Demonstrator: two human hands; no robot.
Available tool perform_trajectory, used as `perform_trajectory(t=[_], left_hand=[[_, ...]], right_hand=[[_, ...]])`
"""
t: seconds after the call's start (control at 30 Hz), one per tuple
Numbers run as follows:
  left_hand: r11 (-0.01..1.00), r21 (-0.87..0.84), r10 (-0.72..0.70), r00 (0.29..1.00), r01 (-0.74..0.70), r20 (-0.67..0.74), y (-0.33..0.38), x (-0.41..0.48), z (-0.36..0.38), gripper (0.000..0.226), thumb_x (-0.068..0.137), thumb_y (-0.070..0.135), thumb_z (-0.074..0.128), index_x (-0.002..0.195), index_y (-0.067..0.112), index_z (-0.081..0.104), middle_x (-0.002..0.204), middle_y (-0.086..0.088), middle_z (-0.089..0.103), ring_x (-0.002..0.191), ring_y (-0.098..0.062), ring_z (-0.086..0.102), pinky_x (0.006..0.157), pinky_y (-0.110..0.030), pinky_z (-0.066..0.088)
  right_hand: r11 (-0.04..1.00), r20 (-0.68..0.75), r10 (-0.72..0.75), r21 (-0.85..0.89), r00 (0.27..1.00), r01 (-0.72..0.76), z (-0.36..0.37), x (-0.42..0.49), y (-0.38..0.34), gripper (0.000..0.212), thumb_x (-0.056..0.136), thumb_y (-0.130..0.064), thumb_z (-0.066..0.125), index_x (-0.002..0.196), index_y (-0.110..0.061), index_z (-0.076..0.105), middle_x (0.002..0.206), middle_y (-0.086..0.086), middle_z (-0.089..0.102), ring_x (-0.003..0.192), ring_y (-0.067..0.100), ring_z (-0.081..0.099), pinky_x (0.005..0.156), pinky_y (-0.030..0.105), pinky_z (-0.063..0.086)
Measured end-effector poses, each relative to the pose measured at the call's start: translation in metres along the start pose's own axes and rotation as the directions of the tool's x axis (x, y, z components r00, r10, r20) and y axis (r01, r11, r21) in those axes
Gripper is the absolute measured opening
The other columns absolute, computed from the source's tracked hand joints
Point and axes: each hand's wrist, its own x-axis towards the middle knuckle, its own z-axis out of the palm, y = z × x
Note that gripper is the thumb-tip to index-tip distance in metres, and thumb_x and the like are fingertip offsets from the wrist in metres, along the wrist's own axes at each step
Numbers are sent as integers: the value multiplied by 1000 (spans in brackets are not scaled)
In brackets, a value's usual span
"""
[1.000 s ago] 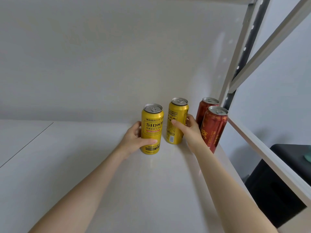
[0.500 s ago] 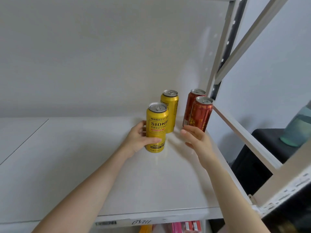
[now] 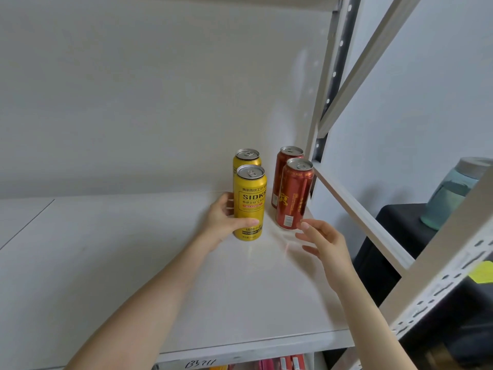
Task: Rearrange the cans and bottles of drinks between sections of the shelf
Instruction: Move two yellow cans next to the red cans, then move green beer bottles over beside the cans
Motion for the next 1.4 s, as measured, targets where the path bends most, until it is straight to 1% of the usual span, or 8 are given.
perform_trajectory(t=[0.27,0.57,0.7,0.83,0.97,1.07,1.2,1.4], left_hand=[[1000,23,-13,1000,13,-17,1,8,-4,82,34,39,93,108,27,59,115,-3,69,107,-22,67,96,-49,55],[996,82,-25,1000,26,-9,3,3,-6,86,44,34,96,118,25,54,118,-3,66,108,-21,67,93,-42,56],[972,237,10,999,1,-47,6,-14,-20,82,65,28,92,135,20,50,129,-1,60,119,-13,56,97,-31,47],[861,497,145,989,-108,-36,13,-39,-43,74,78,35,82,140,13,48,142,-4,53,132,-18,49,103,-28,38],[705,684,229,973,-189,32,20,-79,-65,68,86,48,61,142,11,47,145,-7,50,134,-28,45,108,-35,35],[571,790,263,961,-223,81,22,-108,-79,80,82,61,37,142,8,48,148,-12,49,138,-33,42,112,-42,34],[359,892,322,933,-276,159,24,-141,-96,69,87,54,40,137,8,54,143,-16,54,135,-37,48,107,-56,39],[222,936,367,912,-275,181,34,-199,-109,64,85,49,42,133,9,58,140,-16,57,132,-35,51,105,-58,41]], right_hand=[[1000,34,23,-8,999,-22,10,6,3,42,75,-44,71,107,-18,70,99,-1,76,95,15,71,86,37,55],[998,-9,61,-17,998,-61,16,0,4,20,89,-27,71,105,-17,69,97,1,75,95,19,71,77,28,52],[997,-48,-6,-83,999,2,20,-12,0,17,88,-24,72,104,-19,68,98,1,75,95,15,70,68,16,49],[957,-110,-120,-277,987,85,30,-32,-4,27,87,-33,72,111,-26,62,105,-4,70,96,9,66,73,20,47],[831,-139,-178,-551,974,73,39,-64,-9,54,86,-45,69,132,-23,51,122,-3,63,112,16,58,90,37,49],[623,-98,-227,-780,969,66,45,-91,-17,62,88,-50,61,139,-17,49,134,2,61,122,25,56,100,50,45],[395,-39,-312,-914,949,93,51,-127,-21,66,87,-55,47,136,-11,54,132,8,63,119,33,59,95,51,45],[178,70,-352,-974,933,140,58,-169,-33,66,88,-55,49,138,-12,52,136,10,61,123,33,57,99,52,44]])
